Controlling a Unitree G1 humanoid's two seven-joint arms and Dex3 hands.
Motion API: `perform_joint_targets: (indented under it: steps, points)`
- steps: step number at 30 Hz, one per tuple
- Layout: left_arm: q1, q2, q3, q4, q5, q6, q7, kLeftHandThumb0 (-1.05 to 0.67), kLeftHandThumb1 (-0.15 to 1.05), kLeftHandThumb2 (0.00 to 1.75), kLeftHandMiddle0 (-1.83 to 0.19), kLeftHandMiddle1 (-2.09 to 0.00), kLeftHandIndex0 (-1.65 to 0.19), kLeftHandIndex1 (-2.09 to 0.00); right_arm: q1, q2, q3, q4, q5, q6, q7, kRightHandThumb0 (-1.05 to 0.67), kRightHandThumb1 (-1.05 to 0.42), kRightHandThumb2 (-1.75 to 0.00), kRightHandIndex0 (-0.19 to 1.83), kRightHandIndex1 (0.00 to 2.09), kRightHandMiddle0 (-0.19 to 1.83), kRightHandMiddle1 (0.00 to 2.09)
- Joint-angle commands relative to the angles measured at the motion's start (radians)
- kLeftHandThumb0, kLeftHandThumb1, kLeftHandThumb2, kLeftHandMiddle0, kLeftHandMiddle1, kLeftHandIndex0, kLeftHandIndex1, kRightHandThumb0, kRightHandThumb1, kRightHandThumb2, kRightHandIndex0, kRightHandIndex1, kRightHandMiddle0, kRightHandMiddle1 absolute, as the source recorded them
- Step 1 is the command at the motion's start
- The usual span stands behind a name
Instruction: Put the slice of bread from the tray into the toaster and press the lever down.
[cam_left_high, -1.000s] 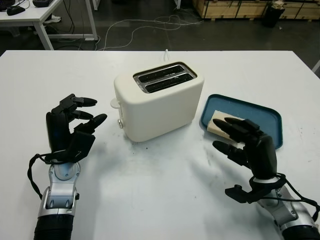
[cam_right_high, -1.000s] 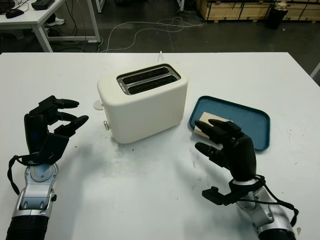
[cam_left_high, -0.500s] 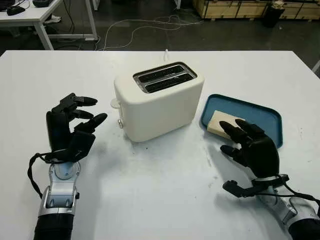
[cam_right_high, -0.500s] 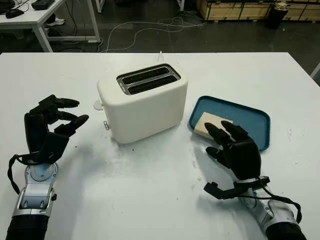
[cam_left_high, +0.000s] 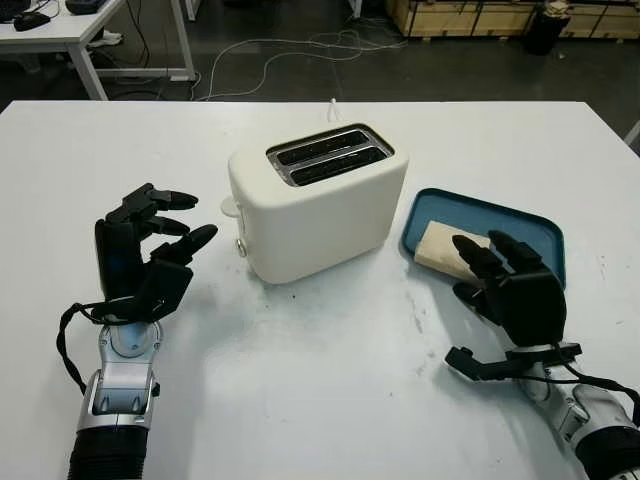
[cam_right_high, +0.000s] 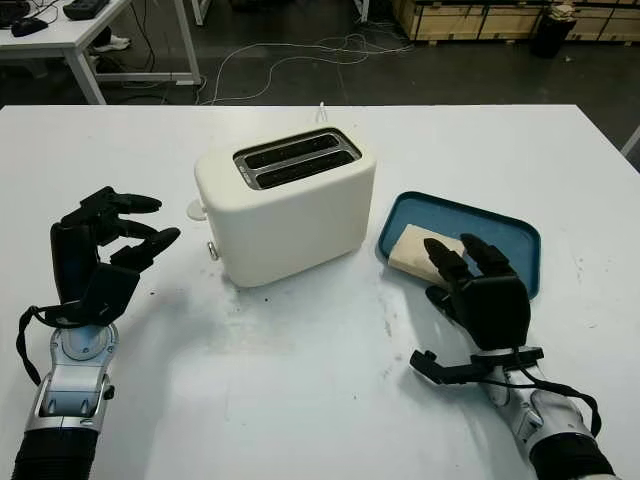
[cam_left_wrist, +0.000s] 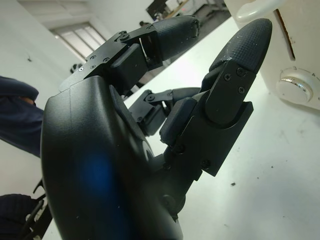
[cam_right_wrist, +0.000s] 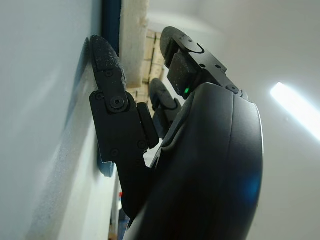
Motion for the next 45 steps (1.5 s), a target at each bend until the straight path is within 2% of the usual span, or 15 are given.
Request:
perform_joint_targets:
  steps: [1, 6, 10, 11, 12, 13, 15, 18, 20, 21, 26, 34, 37, 41, 45]
  points:
    - [-0.006, 0.008, 0.004, -0.009, -0.003, -0.006, 0.0, -0.76, 0.62, 0.04, -0.95, -1.02, -0.85, -0.84, -0.001, -0.001, 0.009, -0.032, 0.014, 0.023, 0.022, -0.46, -0.89, 0.0, 0.5, 0.04, 0.52, 0.0]
    - [-0.005, 0.006, 0.006, -0.017, -0.005, 0.005, -0.001, -0.76, 0.62, 0.04, -0.94, -1.03, -0.85, -0.84, 0.007, -0.001, 0.015, -0.094, 0.009, 0.098, 0.115, -0.46, -0.92, -0.02, 0.53, 0.05, 0.53, 0.01]
    - [-0.005, 0.007, 0.007, -0.017, -0.001, 0.003, 0.002, -0.75, 0.61, 0.04, -0.93, -1.03, -0.85, -0.84, 0.006, 0.001, 0.023, -0.112, 0.005, 0.127, 0.132, -0.4, -0.92, -0.09, 0.68, 0.11, 0.65, 0.06]
    - [-0.005, 0.007, 0.007, -0.015, -0.001, 0.0, 0.003, -0.76, 0.61, 0.05, -0.93, -1.03, -0.85, -0.84, 0.003, -0.001, 0.027, -0.108, 0.004, 0.119, 0.12, -0.37, -0.92, -0.11, 0.78, 0.16, 0.73, 0.1]
    - [-0.006, 0.008, 0.008, -0.011, 0.0, -0.004, 0.005, -0.76, 0.61, 0.05, -0.93, -1.03, -0.85, -0.84, -0.002, -0.002, 0.033, -0.104, -0.005, 0.121, 0.107, -0.35, -0.92, -0.13, 0.95, 0.25, 0.88, 0.15]
    - [-0.007, 0.009, 0.008, -0.007, 0.001, -0.008, 0.006, -0.77, 0.61, 0.05, -0.93, -1.03, -0.85, -0.84, -0.005, -0.002, 0.038, -0.1, -0.011, 0.124, 0.096, -0.37, -0.92, -0.17, 0.98, 0.39, 0.96, 0.17]
    - [-0.008, 0.01, 0.008, -0.002, 0.001, -0.014, 0.008, -0.76, 0.61, 0.05, -0.93, -1.04, -0.85, -0.85, -0.006, -0.002, 0.043, -0.102, -0.012, 0.131, 0.09, -0.4, -0.92, -0.23, 0.92, 0.82, 1.07, 0.18]
    - [-0.006, 0.01, 0.007, -0.005, 0.002, -0.011, 0.007, -0.77, 0.61, 0.05, -0.94, -1.04, -0.85, -0.85, -0.004, -0.004, 0.044, -0.103, -0.007, 0.127, 0.079, -0.43, -0.92, -0.27, 0.84, 1.17, 1.06, 0.3]
    - [-0.005, 0.01, 0.008, -0.006, 0.0, -0.01, 0.005, -0.76, 0.61, 0.05, -0.93, -1.04, -0.85, -0.85, -0.005, -0.006, 0.047, -0.101, -0.011, 0.129, 0.073, -0.45, -0.92, -0.28, 0.82, 1.27, 0.93, 0.64]
    - [-0.005, 0.009, 0.008, -0.006, -0.001, -0.009, 0.004, -0.76, 0.61, 0.06, -0.93, -1.04, -0.85, -0.85, -0.005, -0.007, 0.048, -0.102, -0.011, 0.133, 0.075, -0.46, -0.92, -0.28, 0.82, 1.3, 0.88, 0.74]
    - [-0.004, 0.01, 0.009, -0.002, -0.003, -0.013, 0.004, -0.76, 0.61, 0.06, -0.93, -1.04, -0.85, -0.85, -0.006, -0.006, 0.051, -0.1, -0.015, 0.128, 0.05, -0.47, -0.92, -0.22, 0.8, 1.46, 0.83, 0.88]
    - [0.001, 0.006, 0.006, -0.009, -0.003, -0.006, 0.001, -0.77, 0.61, 0.07, -0.93, -1.04, -0.85, -0.84, -0.022, -0.011, 0.059, -0.078, -0.012, 0.115, -0.006, -0.45, -0.92, -0.3, 0.81, 1.22, 0.83, 0.79]
    - [0.001, 0.006, 0.005, -0.006, -0.004, -0.008, 0.001, -0.77, 0.6, 0.07, -0.93, -1.05, -0.85, -0.84, -0.049, -0.023, 0.051, -0.065, -0.002, 0.088, -0.047, -0.45, -0.92, -0.31, 0.83, 1.0, 0.86, 0.65]
    - [0.001, 0.005, 0.005, -0.002, -0.008, -0.015, 0.0, -0.75, 0.59, 0.07, -0.93, -1.05, -0.85, -0.85, -0.1, -0.035, 0.019, -0.047, 0.057, 0.011, -0.068, -0.45, -0.92, -0.25, 0.9, 0.78, 0.95, 0.4]
    - [0.003, 0.003, 0.005, -0.006, -0.01, -0.011, 0.0, -0.75, 0.59, 0.07, -0.92, -1.05, -0.85, -0.85, -0.14, -0.044, -0.016, -0.049, 0.133, -0.078, -0.023, -0.46, -0.92, -0.22, 0.96, 0.69, 1.03, 0.24]
